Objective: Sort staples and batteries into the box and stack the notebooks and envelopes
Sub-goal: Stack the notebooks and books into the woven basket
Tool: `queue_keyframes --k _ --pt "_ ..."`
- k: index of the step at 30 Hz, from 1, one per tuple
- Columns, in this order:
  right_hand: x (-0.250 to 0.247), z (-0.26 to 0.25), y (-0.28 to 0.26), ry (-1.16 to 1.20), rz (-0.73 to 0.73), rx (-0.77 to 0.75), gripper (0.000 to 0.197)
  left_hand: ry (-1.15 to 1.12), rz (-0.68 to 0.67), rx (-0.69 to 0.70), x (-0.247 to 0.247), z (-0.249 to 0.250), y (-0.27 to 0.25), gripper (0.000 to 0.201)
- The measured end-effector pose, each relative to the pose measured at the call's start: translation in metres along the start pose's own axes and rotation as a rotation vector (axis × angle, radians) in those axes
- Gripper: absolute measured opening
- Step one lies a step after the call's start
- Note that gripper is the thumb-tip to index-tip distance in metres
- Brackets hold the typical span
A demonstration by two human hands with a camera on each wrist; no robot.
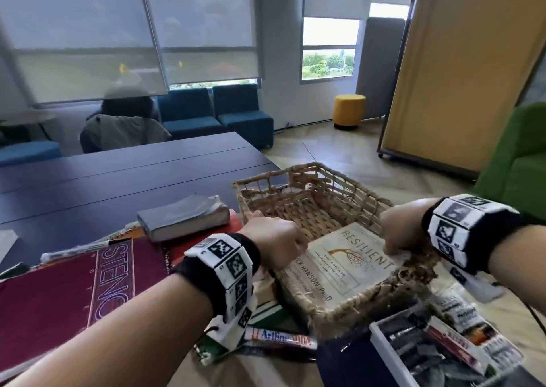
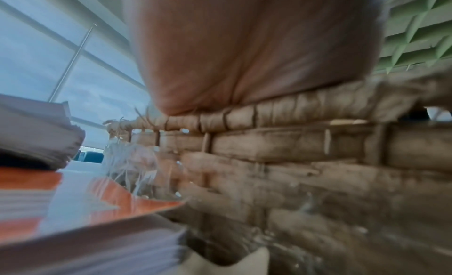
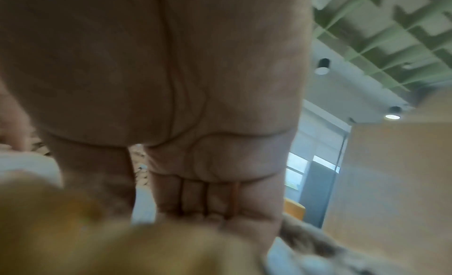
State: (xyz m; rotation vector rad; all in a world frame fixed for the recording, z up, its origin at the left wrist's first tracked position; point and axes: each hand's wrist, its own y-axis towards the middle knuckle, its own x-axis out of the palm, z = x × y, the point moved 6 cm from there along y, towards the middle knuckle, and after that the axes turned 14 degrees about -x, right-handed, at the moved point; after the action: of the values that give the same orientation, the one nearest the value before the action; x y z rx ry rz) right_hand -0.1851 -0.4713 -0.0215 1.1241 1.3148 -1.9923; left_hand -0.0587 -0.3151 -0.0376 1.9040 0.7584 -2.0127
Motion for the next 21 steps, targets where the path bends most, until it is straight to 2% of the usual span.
queue_keyframes --k 3,6,10,13,17,21 --pt "-0.001 -0.002 0.006 -0.064 0.022 -0.029 0.022 0.029 -0.007 -0.01 0.004 -0.002 0.003 0.037" --pt "-0.003 -0.006 0.006 0.024 0.066 -0.077 0.029 0.039 -0.006 -0.007 0.007 -0.005 0.003 0.037" --pt "0.001 -0.01 0.006 -0.01 0.038 -0.101 0.043 0.013 -0.007 0.01 0.003 -0.005 -0.005 0.04" --pt "0.003 -0.006 0.008 0.002 -0.004 -0.102 0.041 -0.013 -0.005 0.024 0.004 -0.001 -0.008 0.038" --pt "-0.013 -0.005 0.001 0.047 0.014 -0.133 0.034 -0.2 0.035 0.078 -0.004 -0.01 -0.019 0.03" --pt "-0.051 -0.01 -0.025 0.124 0.196 -0.225 0.026 -0.457 0.189 0.157 -0.027 -0.031 -0.043 0.026"
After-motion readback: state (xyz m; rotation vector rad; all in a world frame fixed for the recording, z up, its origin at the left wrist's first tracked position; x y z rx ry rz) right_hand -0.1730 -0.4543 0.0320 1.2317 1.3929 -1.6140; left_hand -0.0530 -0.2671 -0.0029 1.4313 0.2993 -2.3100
